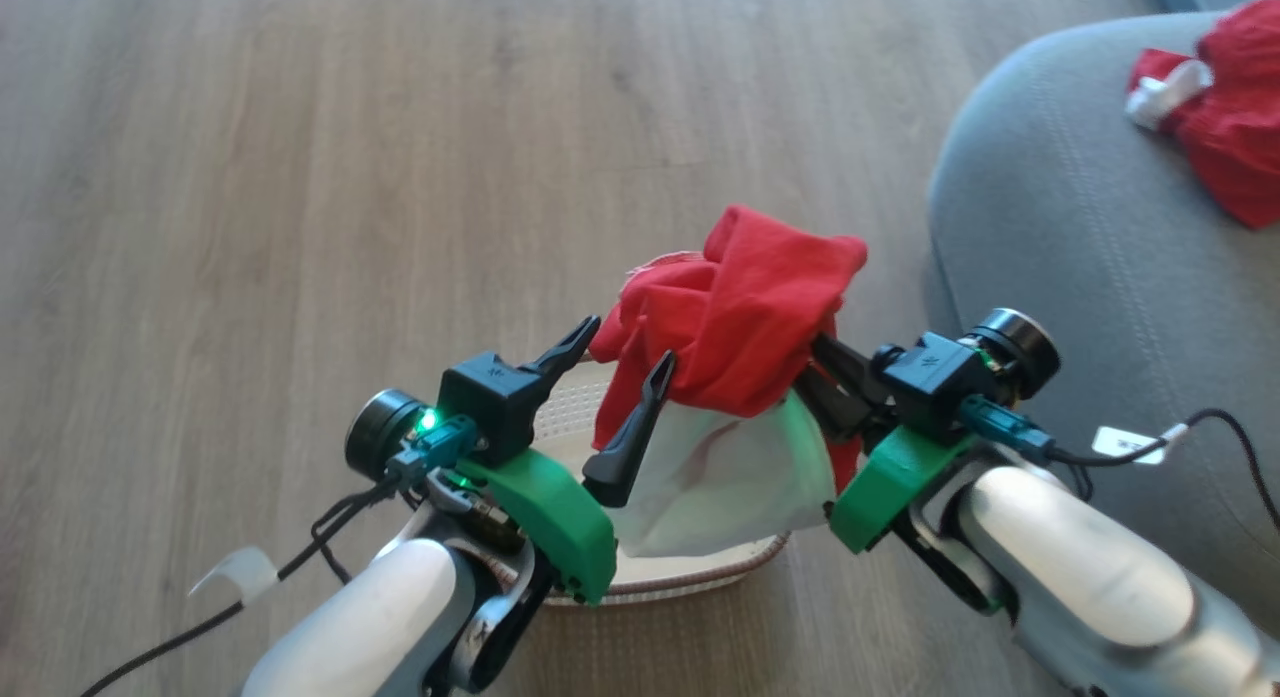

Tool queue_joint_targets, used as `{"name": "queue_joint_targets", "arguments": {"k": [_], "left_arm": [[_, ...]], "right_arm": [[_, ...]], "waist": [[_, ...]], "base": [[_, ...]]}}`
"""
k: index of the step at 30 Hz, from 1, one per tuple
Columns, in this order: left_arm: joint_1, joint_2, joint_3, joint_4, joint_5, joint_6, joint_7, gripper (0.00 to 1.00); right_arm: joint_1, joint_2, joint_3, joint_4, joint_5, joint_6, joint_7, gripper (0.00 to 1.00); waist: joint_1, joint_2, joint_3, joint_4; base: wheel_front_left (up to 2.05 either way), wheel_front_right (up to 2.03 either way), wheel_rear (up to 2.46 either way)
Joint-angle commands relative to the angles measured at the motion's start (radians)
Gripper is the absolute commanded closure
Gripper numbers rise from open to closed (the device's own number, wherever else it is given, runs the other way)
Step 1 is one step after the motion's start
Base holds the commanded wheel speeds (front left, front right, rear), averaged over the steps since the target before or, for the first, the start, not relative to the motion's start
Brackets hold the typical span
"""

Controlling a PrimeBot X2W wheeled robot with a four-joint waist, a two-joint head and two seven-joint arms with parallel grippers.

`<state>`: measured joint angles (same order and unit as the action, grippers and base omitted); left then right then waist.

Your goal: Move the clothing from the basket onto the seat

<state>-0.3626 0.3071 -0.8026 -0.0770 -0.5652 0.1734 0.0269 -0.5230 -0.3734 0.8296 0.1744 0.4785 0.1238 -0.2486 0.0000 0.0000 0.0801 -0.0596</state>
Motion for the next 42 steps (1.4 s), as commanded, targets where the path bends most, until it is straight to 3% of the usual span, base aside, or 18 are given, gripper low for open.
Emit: {"name": "queue_joint_targets", "arguments": {"k": [1, 17, 24, 32, 42], "left_arm": [[-0.03, 0.02, 0.044, -0.026, -0.004, 0.0, -0.012, 0.0], [0.017, 0.043, 0.054, -0.019, -0.015, 0.008, -0.065, 0.0], [0.008, 0.04, 0.048, -0.023, -0.012, 0.009, -0.065, 0.0], [-0.019, 0.043, 0.037, -0.029, -0.003, 0.004, -0.046, 0.0], [-0.098, 0.039, 0.022, -0.042, 0.025, -0.003, -0.004, 0.0]], "right_arm": [[0.007, -0.012, -0.017, -0.036, -0.006, 0.007, -0.013, 1.0], [0.116, -0.086, -0.179, -0.15, -0.041, 0.007, 0.04, 1.0], [0.17, -0.111, -0.263, -0.186, -0.057, 0.007, 0.058, 1.0], [0.213, -0.106, -0.358, -0.209, -0.067, 0.007, 0.053, 1.0], [0.12, -0.081, -0.52, -0.146, -0.053, 0.007, 0.028, 1.0]], "waist": [[0.0, 0.0, -0.005, -0.03], [0.0, 0.0, 0.003, -0.26], [0.0, 0.0, 0.02, -0.327], [0.0, 0.0, 0.075, -0.317], [0.0, 0.0, 0.251, -0.209]], "base": [[0.0, 0.0, 0.0], [0.0, 0.0, 0.0], [0.0, 0.0, 0.0], [0.0, 0.0, 0.0], [0.0, 0.0, 0.0]]}}
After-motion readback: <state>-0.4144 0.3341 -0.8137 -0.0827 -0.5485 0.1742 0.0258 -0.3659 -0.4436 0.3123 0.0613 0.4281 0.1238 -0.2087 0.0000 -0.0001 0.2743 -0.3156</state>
